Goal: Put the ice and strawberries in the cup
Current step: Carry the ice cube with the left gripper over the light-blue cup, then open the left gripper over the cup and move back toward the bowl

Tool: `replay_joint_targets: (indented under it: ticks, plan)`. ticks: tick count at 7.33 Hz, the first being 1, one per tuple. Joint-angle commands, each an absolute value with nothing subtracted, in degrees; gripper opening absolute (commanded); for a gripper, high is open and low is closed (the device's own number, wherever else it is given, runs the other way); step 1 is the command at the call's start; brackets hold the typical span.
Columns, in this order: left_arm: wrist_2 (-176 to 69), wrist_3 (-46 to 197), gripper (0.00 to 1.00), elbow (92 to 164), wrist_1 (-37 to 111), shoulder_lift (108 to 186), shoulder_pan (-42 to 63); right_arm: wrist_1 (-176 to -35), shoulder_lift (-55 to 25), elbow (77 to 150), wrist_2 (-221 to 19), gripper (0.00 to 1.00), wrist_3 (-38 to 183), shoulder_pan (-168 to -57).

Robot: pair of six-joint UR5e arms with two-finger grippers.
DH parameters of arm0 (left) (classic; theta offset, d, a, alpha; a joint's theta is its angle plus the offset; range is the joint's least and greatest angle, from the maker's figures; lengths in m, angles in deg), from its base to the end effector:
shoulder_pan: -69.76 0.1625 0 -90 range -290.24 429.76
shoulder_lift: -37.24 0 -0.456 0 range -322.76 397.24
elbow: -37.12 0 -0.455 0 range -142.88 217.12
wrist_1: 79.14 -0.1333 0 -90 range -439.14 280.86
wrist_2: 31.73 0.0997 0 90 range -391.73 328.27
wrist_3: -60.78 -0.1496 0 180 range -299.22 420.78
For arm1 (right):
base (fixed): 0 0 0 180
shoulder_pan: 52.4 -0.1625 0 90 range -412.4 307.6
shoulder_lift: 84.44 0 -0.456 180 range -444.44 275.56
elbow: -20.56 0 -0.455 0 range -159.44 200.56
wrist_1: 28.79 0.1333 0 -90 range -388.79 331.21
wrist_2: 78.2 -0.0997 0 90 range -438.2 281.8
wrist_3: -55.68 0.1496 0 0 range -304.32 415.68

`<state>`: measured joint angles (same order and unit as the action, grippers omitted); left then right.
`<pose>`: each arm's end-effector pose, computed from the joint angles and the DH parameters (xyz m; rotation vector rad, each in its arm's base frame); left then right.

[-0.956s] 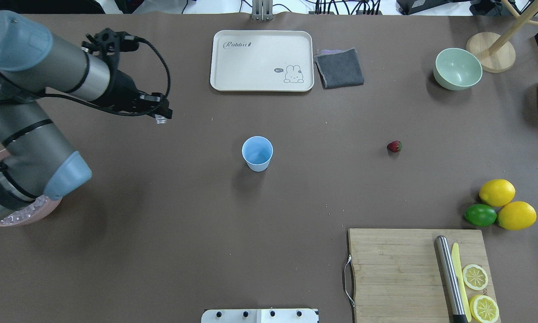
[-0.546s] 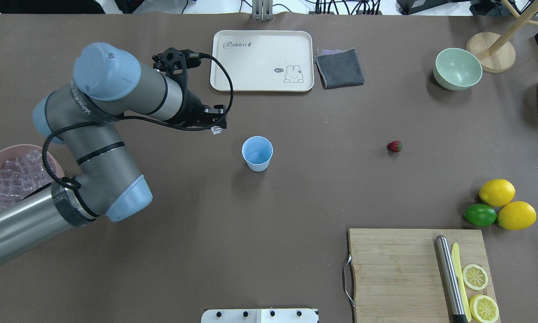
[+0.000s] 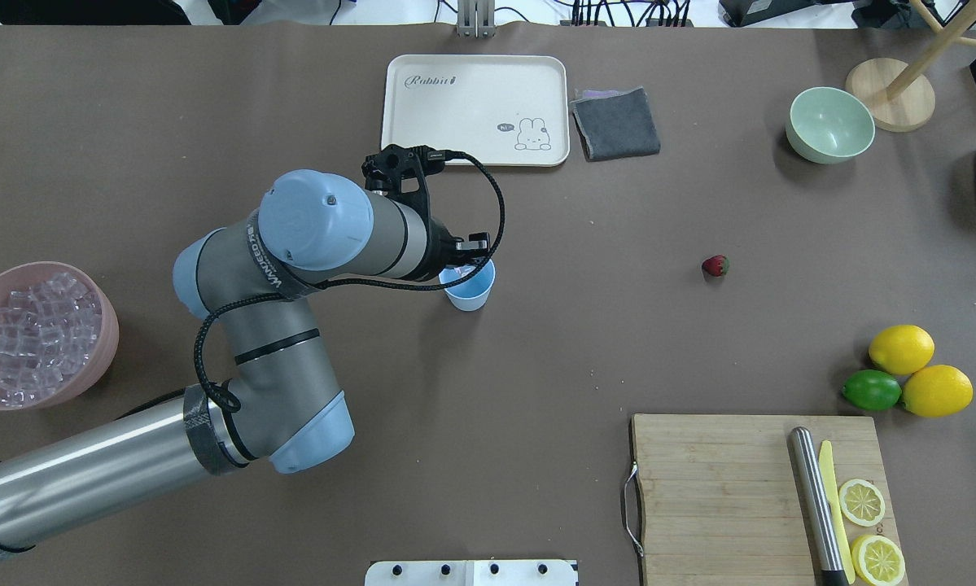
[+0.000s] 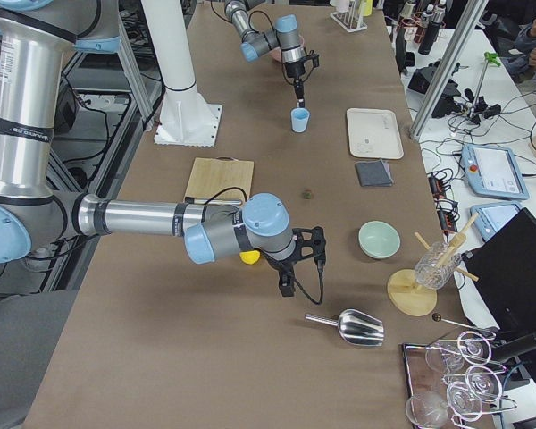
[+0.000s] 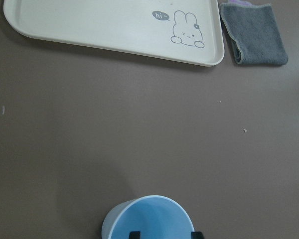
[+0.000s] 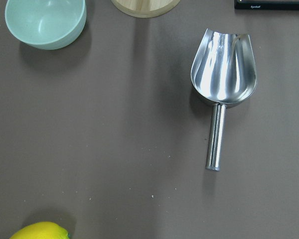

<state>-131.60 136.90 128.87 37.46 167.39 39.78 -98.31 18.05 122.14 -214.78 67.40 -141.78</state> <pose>0.6447 -0.4962 0.1684 0.3052 1.1632 -0.1434 0.0194 -0.4849 0.6784 0.2339 -0.8342 0.0426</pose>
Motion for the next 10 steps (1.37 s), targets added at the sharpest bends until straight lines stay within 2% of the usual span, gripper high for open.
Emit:
replay_joint_targets:
  ticks: [1, 2, 3, 5, 6, 10]
  plan:
    - [-130.78, 136.90, 0.00, 128.61, 37.49, 167.41, 40.14, -98.32, 18.13, 122.07, -214.78, 1.00, 67.45, -141.78]
    - [-130.78, 136.72, 0.52, 128.70, 38.01, 167.41, 40.22, -98.32, 18.04, 122.07, -214.78, 1.00, 67.45, -141.78]
    - [-130.78, 136.72, 0.96, 128.61, 38.80, 167.06, 40.23, -98.32, 18.04, 122.07, -214.78, 1.00, 67.45, -141.78]
    - [-130.87, 136.72, 0.98, 129.14, 38.90, 167.06, 40.14, -98.32, 18.04, 122.07, -214.87, 1.00, 67.45, -141.78]
    - [-131.65, 136.55, 0.98, 131.66, 38.12, 165.66, 39.18, -98.32, 18.13, 122.07, -214.78, 1.00, 67.45, -141.78]
    - [-141.77, 122.53, 0.98, 147.56, 24.79, 150.65, 29.78, -98.40, 18.13, 121.98, -214.69, 1.00, 67.28, -141.78]
